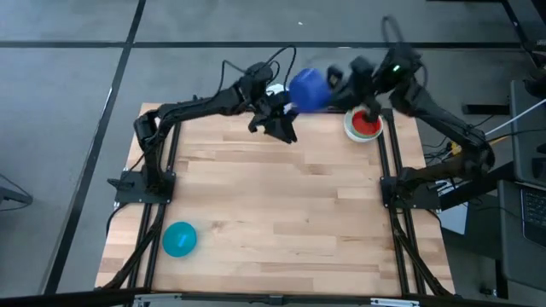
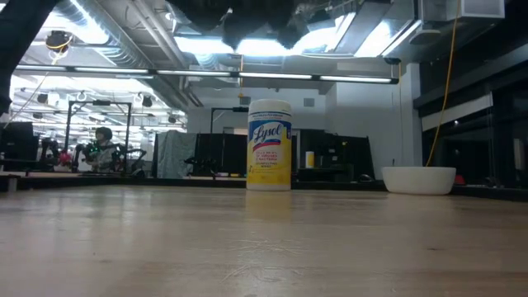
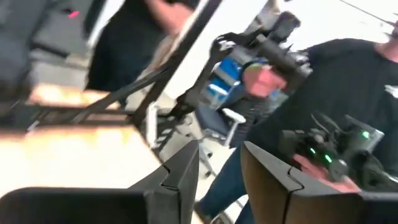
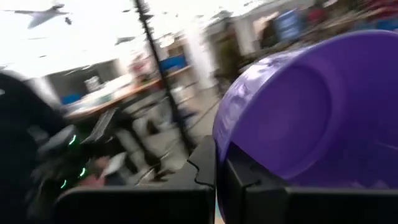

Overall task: Nest bowls inside each other
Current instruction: Stack the dark blue bowl on top of the red bowl

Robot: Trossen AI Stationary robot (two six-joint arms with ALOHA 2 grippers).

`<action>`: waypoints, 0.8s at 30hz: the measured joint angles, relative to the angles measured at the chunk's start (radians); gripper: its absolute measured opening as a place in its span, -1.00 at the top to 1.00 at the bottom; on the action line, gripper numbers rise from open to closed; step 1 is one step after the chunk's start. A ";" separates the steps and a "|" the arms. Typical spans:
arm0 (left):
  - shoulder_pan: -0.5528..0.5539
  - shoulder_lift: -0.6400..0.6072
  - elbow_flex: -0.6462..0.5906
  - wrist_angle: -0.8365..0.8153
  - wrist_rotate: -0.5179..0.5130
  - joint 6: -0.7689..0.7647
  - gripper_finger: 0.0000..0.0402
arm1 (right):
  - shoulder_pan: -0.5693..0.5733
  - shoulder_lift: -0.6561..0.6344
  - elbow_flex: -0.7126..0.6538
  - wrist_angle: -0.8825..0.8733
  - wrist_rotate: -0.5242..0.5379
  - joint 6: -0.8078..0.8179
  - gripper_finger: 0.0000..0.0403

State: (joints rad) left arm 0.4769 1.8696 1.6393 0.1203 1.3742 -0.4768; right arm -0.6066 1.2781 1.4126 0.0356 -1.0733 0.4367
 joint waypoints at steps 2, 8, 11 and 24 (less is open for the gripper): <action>0.049 -0.001 0.000 -0.218 -0.057 0.156 0.46 | -0.066 -0.019 0.000 -0.019 0.003 0.001 0.99; 0.192 -0.001 0.000 -0.745 -0.333 0.493 0.51 | -0.240 -0.080 0.001 -0.238 0.029 -0.077 0.99; 0.231 -0.001 0.000 -0.877 -0.480 0.554 0.52 | -0.299 -0.099 0.001 -0.503 0.183 -0.201 0.99; 0.279 -0.016 0.000 -0.990 -0.988 0.600 0.54 | -0.282 -0.109 -0.076 -1.089 1.008 -0.298 0.99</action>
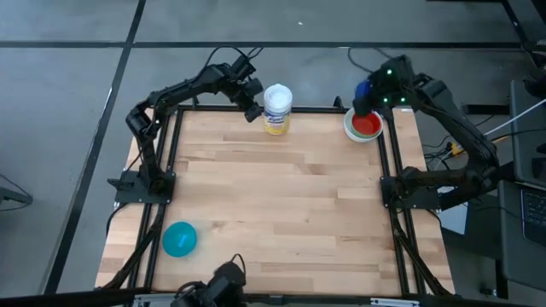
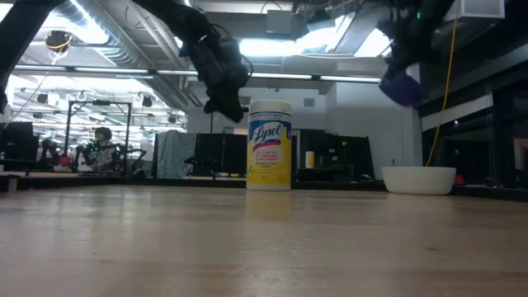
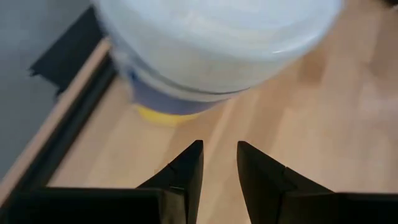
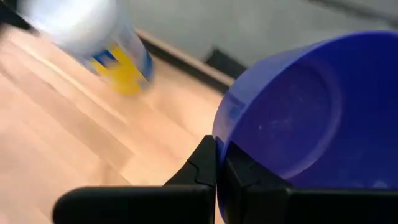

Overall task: Nest bowls inside each other
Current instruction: Stack the dark blue bowl on top of the red bowl

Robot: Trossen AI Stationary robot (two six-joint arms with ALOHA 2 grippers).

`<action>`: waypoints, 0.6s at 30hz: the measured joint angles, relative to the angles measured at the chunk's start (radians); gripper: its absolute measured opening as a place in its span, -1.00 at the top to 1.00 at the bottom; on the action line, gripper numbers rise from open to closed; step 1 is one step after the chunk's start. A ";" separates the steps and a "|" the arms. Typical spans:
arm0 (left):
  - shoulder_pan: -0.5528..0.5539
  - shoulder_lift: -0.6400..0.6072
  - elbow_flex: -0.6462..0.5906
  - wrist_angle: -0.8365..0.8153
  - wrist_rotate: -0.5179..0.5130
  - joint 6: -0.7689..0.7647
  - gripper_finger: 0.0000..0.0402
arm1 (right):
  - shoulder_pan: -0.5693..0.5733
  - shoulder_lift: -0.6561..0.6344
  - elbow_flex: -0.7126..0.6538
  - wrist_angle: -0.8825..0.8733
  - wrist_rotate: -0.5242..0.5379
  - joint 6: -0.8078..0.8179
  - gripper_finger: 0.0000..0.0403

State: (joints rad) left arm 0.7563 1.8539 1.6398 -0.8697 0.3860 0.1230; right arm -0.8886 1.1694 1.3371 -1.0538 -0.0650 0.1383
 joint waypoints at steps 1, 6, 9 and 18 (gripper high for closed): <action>0.000 -0.002 0.000 -0.004 -0.019 0.002 0.54 | 0.003 0.000 -0.034 -0.001 0.007 0.012 0.99; 0.005 -0.006 0.000 -0.030 -0.107 0.005 0.54 | 0.050 0.000 -0.252 0.041 0.045 0.095 0.99; 0.018 -0.006 0.000 -0.056 -0.130 0.017 0.54 | 0.080 0.000 -0.372 0.113 0.048 0.133 0.99; 0.081 -0.025 0.000 -0.085 -0.131 0.042 0.54 | 0.126 0.000 -0.498 0.217 0.125 0.203 0.99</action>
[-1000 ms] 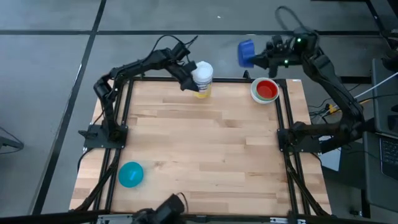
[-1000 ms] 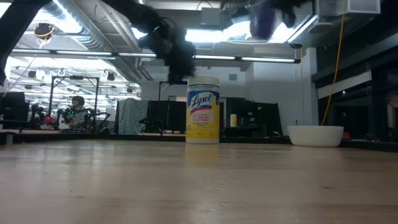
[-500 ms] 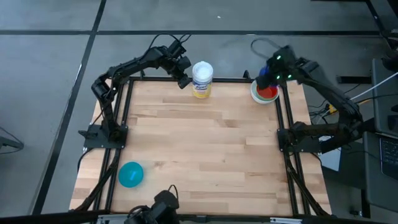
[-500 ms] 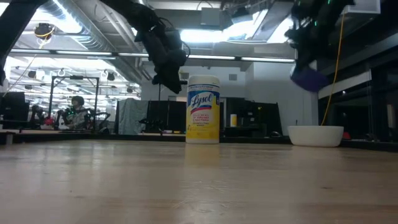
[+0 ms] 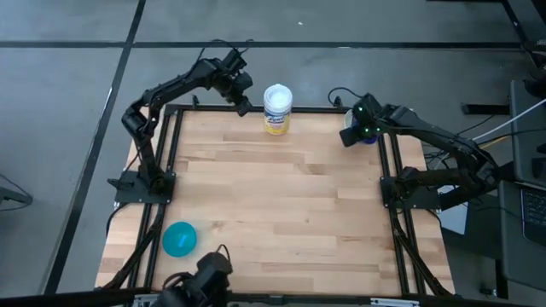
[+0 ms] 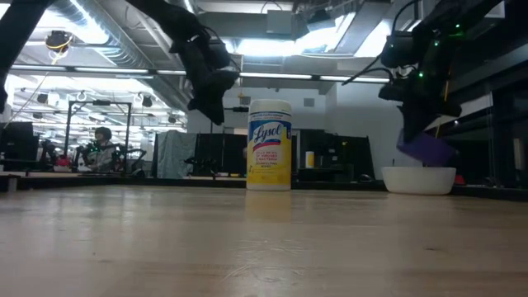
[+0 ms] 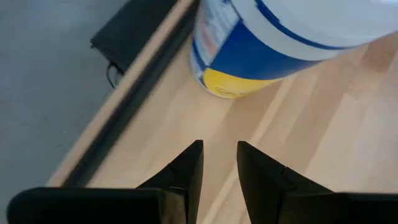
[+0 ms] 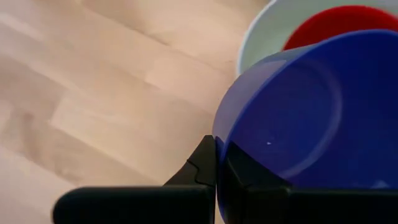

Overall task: Nest bowls inside each other
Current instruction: Stack the dark blue bowl on top of the red bowl

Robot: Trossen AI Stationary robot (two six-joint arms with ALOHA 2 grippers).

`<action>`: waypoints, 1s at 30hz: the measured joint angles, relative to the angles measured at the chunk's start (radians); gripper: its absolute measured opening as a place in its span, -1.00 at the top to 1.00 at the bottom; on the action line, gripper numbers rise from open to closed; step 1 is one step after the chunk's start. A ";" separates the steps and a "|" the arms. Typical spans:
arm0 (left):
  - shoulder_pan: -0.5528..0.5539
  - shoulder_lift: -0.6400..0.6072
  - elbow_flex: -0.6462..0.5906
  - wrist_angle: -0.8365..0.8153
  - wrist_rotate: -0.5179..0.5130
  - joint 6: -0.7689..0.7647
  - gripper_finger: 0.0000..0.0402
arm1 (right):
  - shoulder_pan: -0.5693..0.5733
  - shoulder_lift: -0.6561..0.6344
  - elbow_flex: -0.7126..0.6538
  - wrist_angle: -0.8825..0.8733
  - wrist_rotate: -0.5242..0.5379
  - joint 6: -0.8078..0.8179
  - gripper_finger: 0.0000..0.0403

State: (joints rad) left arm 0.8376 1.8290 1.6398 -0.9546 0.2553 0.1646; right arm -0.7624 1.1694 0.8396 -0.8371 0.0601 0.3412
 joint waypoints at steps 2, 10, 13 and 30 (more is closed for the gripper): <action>0.018 -0.014 0.000 -0.002 0.000 0.008 0.54 | 0.000 0.000 0.000 -0.003 0.034 0.000 0.99; 0.102 -0.079 0.000 -0.040 0.001 0.033 0.54 | -0.009 0.000 0.000 -0.003 0.095 0.003 0.99; 0.124 -0.108 0.000 -0.049 0.001 0.044 0.54 | -0.009 0.000 0.000 -0.003 0.145 0.003 0.99; 0.101 -0.168 0.000 -0.052 0.029 0.032 0.54 | -0.009 0.065 0.000 0.045 0.257 -0.006 0.99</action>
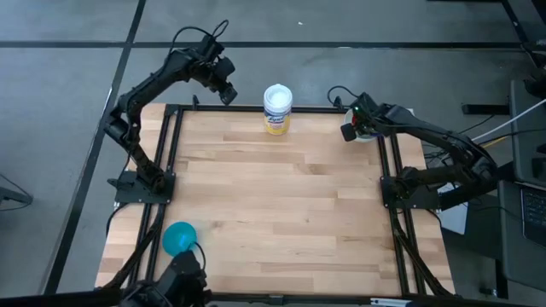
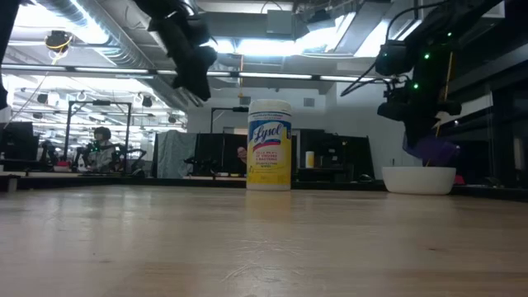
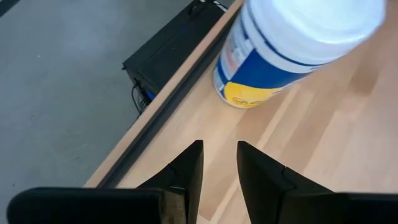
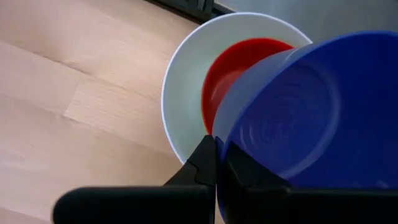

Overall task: Nest bowls inside each other
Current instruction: Stack the dark blue bowl on top of the red bowl

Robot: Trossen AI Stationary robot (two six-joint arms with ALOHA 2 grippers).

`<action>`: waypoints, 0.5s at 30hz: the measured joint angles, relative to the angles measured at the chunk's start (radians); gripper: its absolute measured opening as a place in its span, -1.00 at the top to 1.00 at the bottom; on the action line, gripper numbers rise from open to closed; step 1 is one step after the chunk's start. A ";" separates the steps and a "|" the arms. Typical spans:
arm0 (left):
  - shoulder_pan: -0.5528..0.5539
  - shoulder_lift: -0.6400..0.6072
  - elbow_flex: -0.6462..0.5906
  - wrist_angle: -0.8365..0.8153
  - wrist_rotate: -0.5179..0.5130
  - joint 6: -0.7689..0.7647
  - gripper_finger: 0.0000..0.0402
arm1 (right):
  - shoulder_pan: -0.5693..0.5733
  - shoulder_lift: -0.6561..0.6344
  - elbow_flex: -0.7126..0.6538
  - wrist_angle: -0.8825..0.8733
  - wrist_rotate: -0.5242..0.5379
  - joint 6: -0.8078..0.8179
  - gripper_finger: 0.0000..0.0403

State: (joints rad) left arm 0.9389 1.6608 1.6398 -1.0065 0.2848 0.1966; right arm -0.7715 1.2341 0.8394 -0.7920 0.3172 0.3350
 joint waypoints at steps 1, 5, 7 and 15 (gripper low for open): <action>-0.007 0.000 0.000 0.000 0.000 -0.002 0.54 | 0.000 0.013 0.000 0.007 0.000 -0.002 0.99; -0.034 0.000 0.000 0.000 0.001 -0.016 0.54 | 0.000 0.060 0.000 0.062 -0.011 -0.003 0.99; -0.049 0.000 0.000 0.000 0.001 -0.018 0.54 | 0.000 0.082 0.000 0.098 -0.018 -0.003 0.99; -0.092 0.000 0.000 0.000 0.001 -0.027 0.54 | 0.000 0.154 0.000 0.142 -0.018 -0.003 0.99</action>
State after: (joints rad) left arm 0.8473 1.6611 1.6398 -1.0067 0.2859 0.1699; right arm -0.7715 1.3882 0.8391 -0.6502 0.2993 0.3321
